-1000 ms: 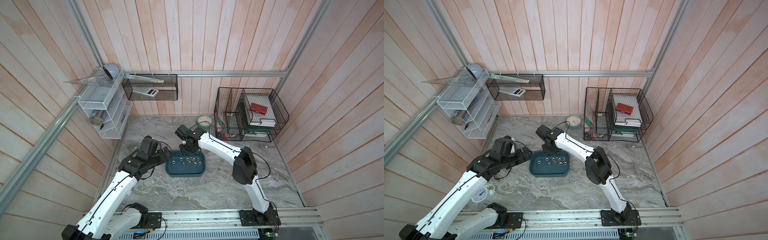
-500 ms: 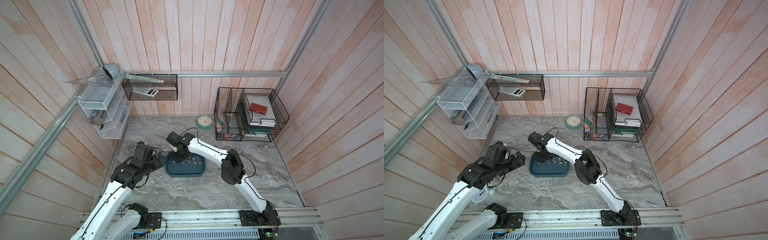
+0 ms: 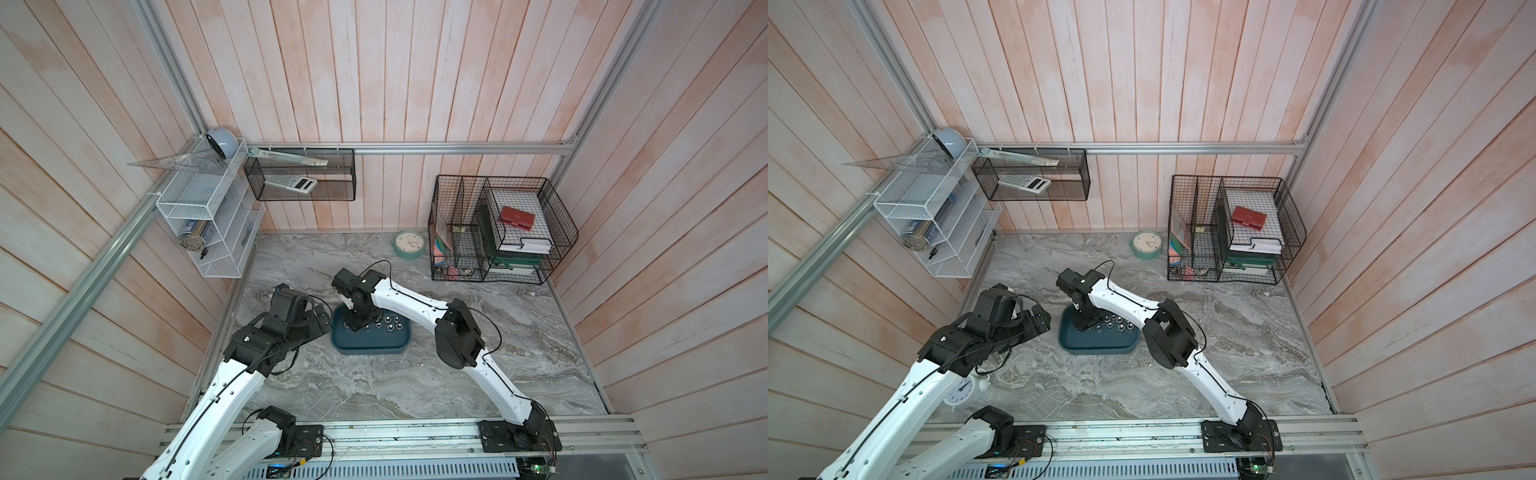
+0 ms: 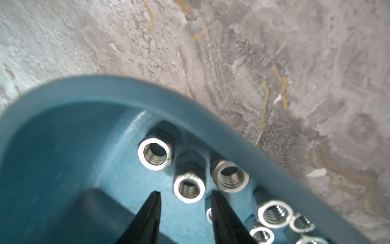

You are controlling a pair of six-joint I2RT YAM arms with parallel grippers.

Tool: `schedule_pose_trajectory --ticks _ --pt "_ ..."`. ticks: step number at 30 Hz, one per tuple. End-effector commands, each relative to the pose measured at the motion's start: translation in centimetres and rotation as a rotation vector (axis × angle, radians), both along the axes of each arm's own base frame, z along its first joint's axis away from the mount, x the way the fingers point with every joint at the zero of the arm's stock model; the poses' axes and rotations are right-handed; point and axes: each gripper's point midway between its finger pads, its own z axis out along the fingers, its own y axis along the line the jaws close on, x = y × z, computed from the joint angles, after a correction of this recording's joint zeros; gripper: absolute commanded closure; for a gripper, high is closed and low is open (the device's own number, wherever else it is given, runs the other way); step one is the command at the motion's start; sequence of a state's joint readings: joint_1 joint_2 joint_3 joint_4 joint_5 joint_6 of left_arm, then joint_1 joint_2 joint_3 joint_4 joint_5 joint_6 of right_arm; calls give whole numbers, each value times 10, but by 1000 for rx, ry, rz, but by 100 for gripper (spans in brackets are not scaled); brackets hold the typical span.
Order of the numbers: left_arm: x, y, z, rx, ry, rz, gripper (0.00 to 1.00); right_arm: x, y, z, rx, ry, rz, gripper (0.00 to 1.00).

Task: Put the nuts on the desktop into the storage box
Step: Place the nut in the storage box.

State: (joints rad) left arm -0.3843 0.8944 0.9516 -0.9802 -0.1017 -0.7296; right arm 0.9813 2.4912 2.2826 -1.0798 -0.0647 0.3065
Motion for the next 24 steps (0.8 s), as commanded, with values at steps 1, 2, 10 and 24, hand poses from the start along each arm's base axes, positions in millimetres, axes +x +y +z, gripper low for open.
schedule_pose_trajectory --ticks 1,2,10,24 --pt "4 -1 0 -1 -2 -6 0 -1 -4 7 -15 -4 9 49" --pt "5 -2 0 -3 -3 -9 0 -1 -4 10 -14 -12 9 47" --pt "17 -17 6 -51 -37 -56 0 9 -17 41 11 -75 -21 29" --pt "57 -60 7 -139 -36 -183 0 36 -89 82 38 -166 -239 3"
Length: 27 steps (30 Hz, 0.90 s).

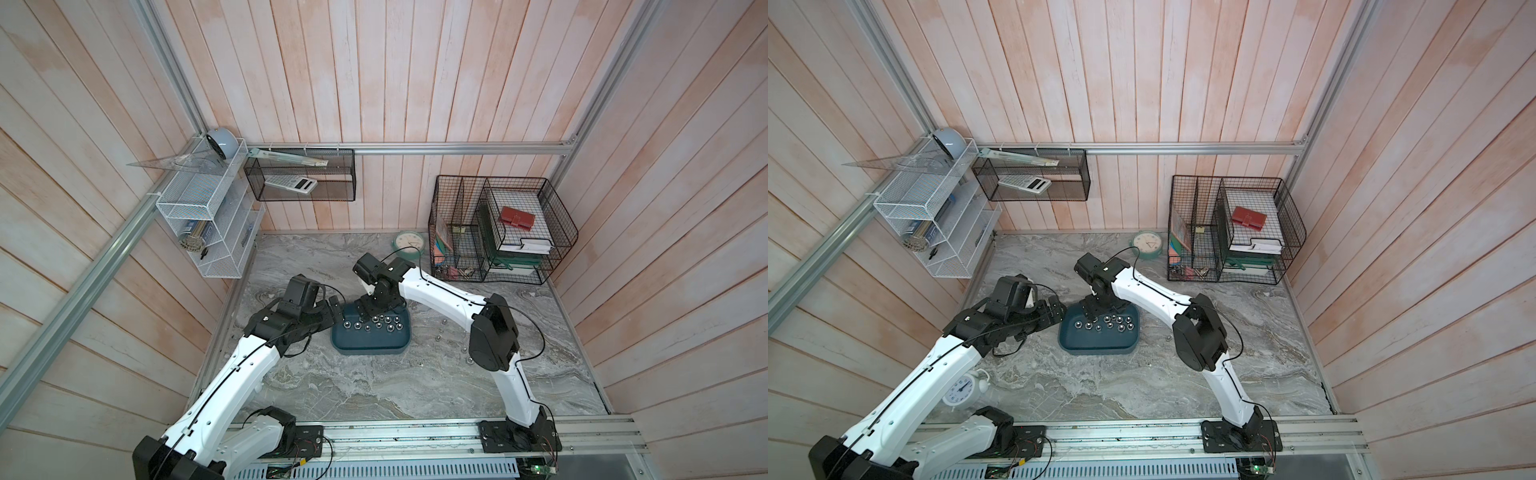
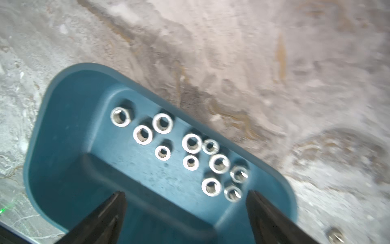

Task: Put the nuts on the desktop into the storage box
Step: Place the nut in the storage box, then pick up the nut from the center of the board.

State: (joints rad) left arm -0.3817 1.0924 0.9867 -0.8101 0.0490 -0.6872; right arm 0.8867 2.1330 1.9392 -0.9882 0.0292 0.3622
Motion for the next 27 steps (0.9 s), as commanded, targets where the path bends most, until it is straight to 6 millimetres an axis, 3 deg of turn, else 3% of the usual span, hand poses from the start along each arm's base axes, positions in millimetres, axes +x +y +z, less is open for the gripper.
schedule_pose_trajectory --ticks 1,12,27 --pt "20 -21 17 -63 -62 -70 0 12 -23 10 0 -46 -89 3" --pt "51 -72 8 -106 -31 -214 0 5 -111 17 -42 -67 -310 2" --pt "61 -122 -3 -135 3 -347 0 -51 -223 -10 -179 0 -588 3"
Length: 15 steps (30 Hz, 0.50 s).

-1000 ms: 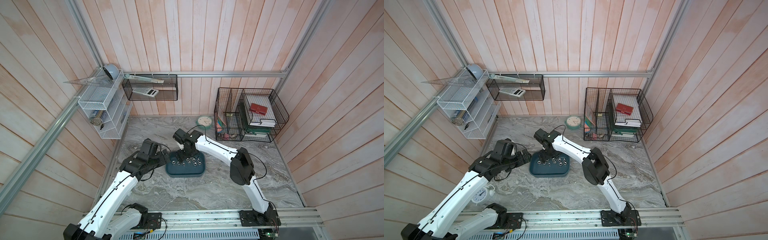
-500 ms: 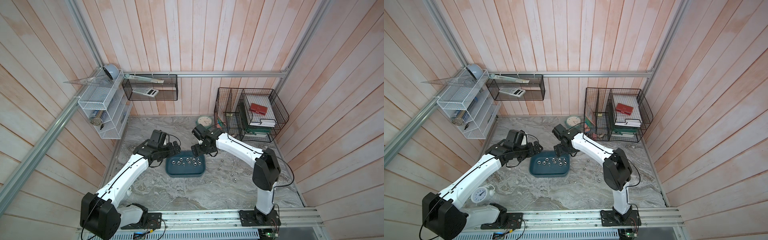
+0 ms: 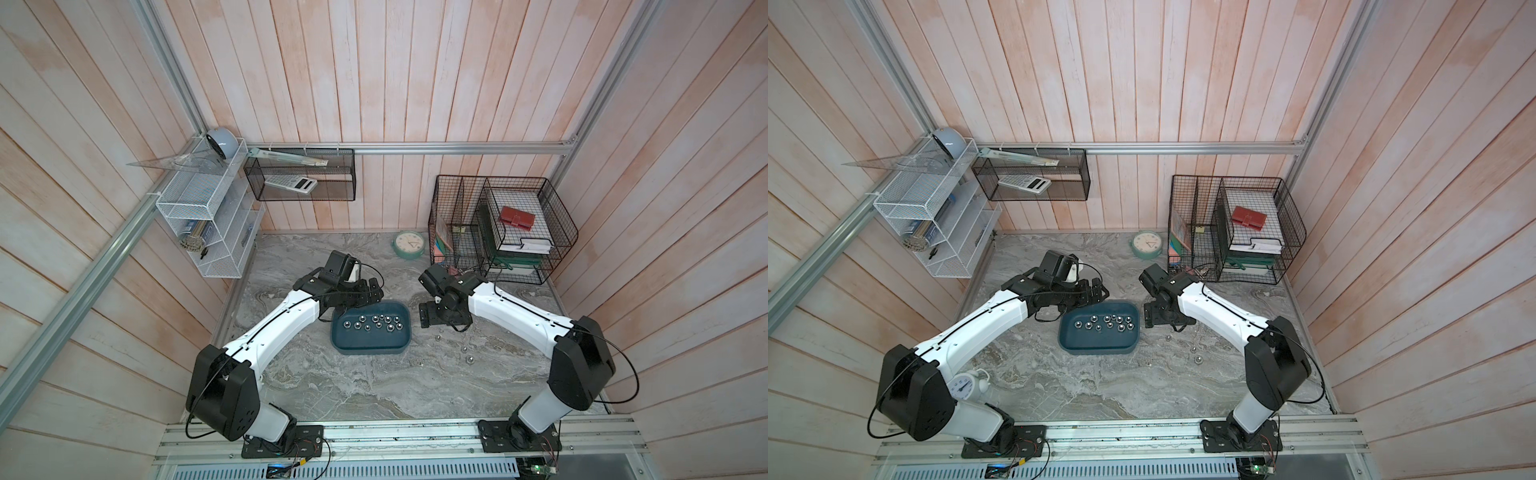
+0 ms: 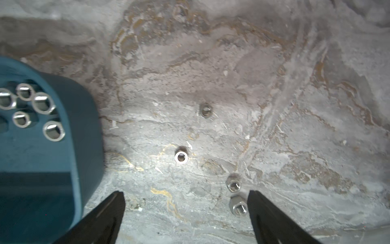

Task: Put the nuts on the desktop into the storage box
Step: Pick up the nut from the center of the board.

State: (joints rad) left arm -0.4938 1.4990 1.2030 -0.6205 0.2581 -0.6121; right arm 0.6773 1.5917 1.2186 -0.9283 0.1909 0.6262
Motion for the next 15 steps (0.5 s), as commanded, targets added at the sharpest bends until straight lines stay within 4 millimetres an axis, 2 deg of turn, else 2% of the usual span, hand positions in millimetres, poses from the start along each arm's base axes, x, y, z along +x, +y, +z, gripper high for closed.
schedule_pose_trajectory --ticks 1,5,9,11,15 --pt "4 -15 11 -27 -35 -53 0 -15 -32 -4 -60 18 -110 2" --pt "2 -21 11 -22 -34 -72 0 -35 -59 -15 -84 53 -198 3" --pt "0 -23 11 -23 -34 -79 0 -51 -80 -26 -80 69 -287 10" --pt "-1 -23 10 -20 -31 -81 0 -55 -86 -30 -70 73 -318 13" --pt "-2 -24 10 -17 -28 -83 0 -62 -91 -43 -30 103 -360 27"
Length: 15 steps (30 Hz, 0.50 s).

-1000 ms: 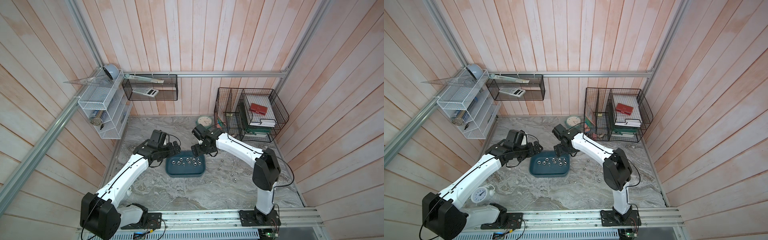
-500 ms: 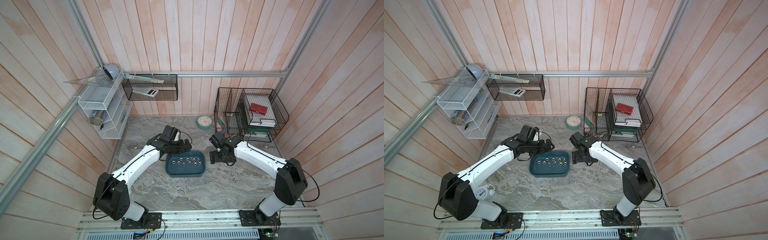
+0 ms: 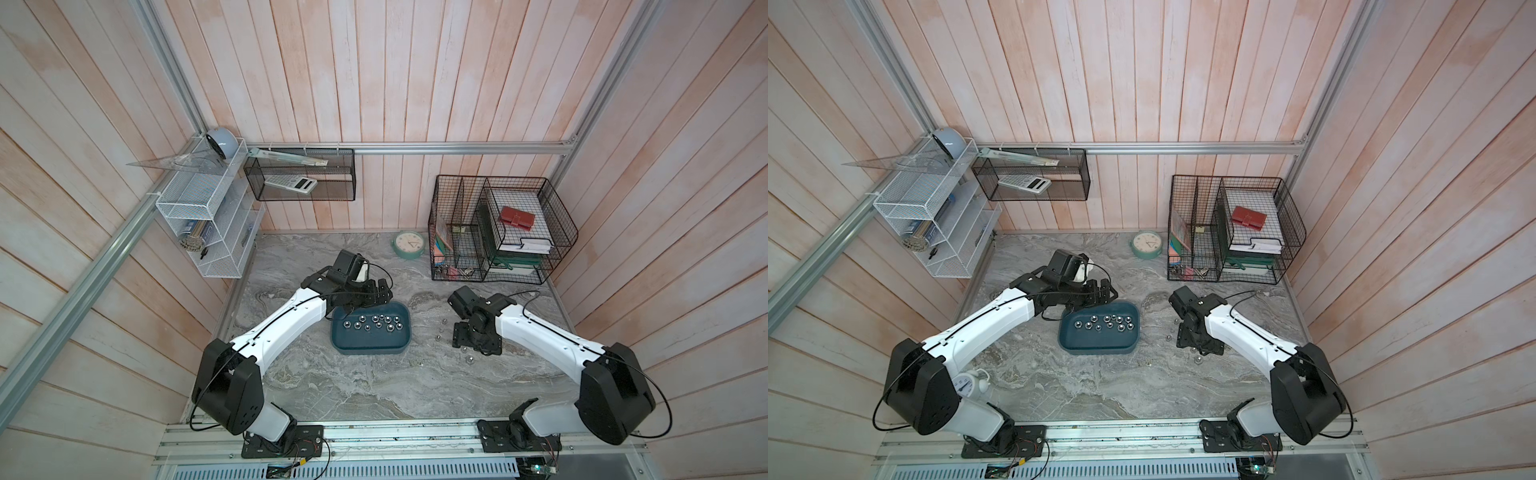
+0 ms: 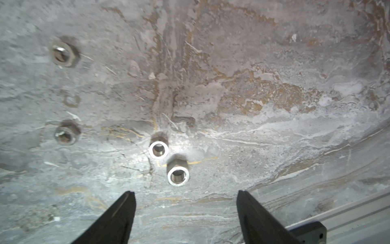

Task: Put the nuts on the desktop into the storage box
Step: Pick up the nut from the center of the board.

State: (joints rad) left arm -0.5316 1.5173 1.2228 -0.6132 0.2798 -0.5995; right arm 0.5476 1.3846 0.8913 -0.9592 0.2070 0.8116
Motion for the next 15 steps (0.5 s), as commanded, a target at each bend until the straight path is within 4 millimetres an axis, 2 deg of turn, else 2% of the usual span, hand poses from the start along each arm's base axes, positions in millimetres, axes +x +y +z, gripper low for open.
schedule_pose_trajectory --ticks 1,8,15 --pt "3 -6 8 -5 -25 -23 0 -3 -1 -8 43 8 -56 30" --pt "2 -5 9 4 -26 -24 0 -6 2 -21 66 42 -45 47" --pt "2 -5 8 8 -24 -23 0 -10 5 -32 83 65 -41 53"
